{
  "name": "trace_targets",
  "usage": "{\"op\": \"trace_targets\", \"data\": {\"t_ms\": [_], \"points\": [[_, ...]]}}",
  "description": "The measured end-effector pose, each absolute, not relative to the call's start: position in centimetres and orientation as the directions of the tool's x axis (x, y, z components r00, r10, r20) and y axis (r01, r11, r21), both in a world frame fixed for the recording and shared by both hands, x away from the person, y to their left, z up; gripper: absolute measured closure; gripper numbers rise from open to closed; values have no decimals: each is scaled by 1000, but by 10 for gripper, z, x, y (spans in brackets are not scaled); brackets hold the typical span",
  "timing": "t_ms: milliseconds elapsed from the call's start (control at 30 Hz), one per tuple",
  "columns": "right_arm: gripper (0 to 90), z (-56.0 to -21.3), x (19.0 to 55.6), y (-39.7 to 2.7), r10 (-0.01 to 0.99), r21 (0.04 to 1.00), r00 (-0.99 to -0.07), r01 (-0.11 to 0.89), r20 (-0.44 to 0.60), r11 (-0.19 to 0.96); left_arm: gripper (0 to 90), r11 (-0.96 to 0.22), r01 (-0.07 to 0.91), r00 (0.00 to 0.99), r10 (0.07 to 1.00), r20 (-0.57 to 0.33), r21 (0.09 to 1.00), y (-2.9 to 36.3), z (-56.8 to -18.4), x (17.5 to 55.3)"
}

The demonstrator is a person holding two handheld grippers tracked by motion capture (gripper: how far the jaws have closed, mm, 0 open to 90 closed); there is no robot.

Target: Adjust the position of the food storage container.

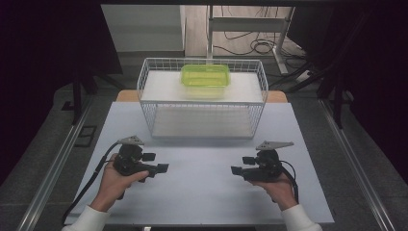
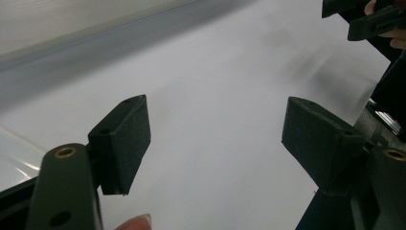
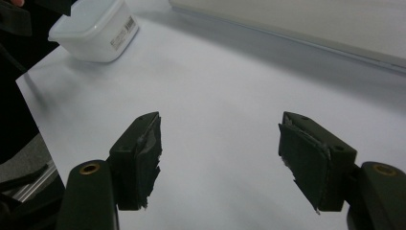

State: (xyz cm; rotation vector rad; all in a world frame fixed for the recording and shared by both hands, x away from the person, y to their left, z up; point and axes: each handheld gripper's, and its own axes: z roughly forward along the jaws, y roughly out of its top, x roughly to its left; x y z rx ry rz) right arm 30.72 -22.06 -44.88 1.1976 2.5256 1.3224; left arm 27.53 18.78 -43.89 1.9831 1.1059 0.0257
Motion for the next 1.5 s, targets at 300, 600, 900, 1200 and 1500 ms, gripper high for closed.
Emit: {"op": "trace_targets", "data": {"t_ms": [300,600,900,1200,1500], "points": [[312,-449,308,-222,660,722,-690,615,297,317,247,-256,691,586,746,-316,676,201,-432,280],[309,-453,306,-222,658,712,-693,618,293,333,257,-238,721,519,808,-280,650,228,-424,298],[303,-452,305,-228,674,717,-673,628,305,303,323,-215,770,454,847,-279,601,257,-427,331],[299,-454,306,-226,668,715,-678,627,305,310,415,-236,802,410,886,-219,549,270,-440,361],[297,-455,305,-227,673,711,-673,632,307,309,809,-288,828,392,911,-130,481,278,-458,378]]}}
